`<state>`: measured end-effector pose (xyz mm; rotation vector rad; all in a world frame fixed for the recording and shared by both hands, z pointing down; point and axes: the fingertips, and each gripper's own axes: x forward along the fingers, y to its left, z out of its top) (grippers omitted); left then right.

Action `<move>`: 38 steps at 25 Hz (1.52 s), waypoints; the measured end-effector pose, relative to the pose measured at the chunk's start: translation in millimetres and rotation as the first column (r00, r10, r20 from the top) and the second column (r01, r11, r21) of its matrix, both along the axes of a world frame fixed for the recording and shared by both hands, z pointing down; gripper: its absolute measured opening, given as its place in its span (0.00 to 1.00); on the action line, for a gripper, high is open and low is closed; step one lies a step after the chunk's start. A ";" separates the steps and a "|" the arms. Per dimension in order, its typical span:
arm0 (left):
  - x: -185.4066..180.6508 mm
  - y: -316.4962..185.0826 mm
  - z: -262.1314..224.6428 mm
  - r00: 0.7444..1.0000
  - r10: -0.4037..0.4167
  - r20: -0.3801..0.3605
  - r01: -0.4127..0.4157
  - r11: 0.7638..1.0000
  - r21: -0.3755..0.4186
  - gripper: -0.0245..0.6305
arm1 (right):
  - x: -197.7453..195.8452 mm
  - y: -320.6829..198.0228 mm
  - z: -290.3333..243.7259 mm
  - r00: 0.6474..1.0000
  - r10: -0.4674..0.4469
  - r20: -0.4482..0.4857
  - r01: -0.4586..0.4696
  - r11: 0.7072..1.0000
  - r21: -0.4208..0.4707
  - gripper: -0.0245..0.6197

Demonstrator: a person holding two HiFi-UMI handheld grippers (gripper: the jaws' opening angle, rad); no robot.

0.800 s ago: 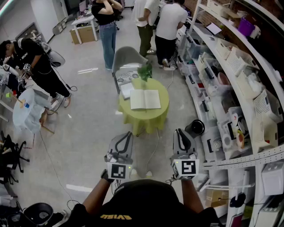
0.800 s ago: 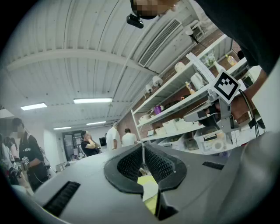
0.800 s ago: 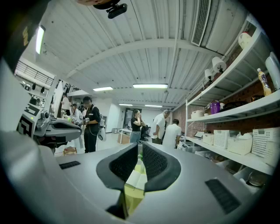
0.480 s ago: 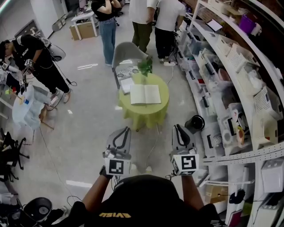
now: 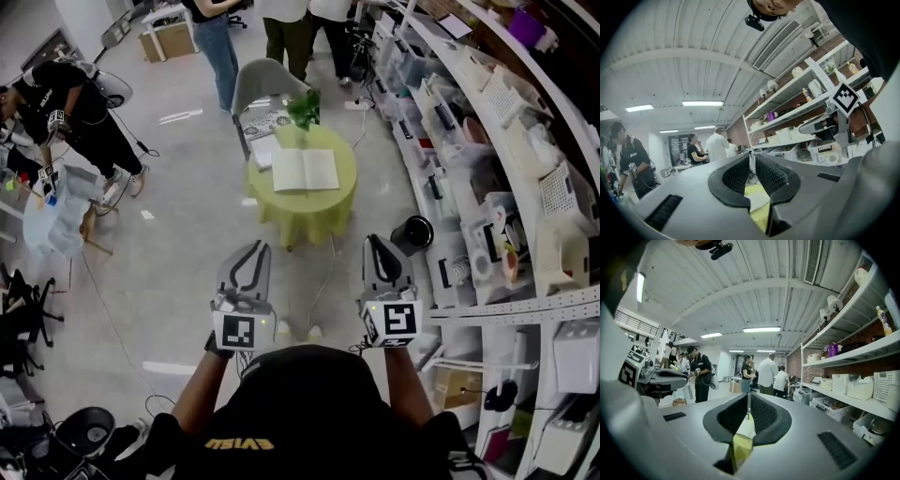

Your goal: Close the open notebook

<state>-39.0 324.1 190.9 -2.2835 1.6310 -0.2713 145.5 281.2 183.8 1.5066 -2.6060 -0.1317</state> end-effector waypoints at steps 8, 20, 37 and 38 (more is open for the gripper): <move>1.6 -1.9 0.6 1.000 0.006 0.009 -0.006 1.000 -0.003 0.35 | 4.9 0.7 -6.9 1.000 -0.005 0.016 0.005 1.000 0.030 0.10; -13.1 2.4 -7.6 0.982 0.000 -0.191 -0.003 1.000 -0.014 0.65 | 4.3 5.4 -7.6 0.999 -0.041 0.022 0.041 0.999 0.020 0.32; -25.9 -5.3 -3.4 0.990 0.028 -0.141 -0.030 0.999 -0.011 0.69 | 0.7 -3.1 0.1 0.999 -0.014 0.030 0.014 1.000 0.007 0.33; -27.9 -5.3 -3.1 0.988 0.026 -0.152 -0.028 1.000 -0.011 0.69 | -2.2 -3.2 0.3 0.999 -0.015 0.030 0.015 1.000 0.007 0.33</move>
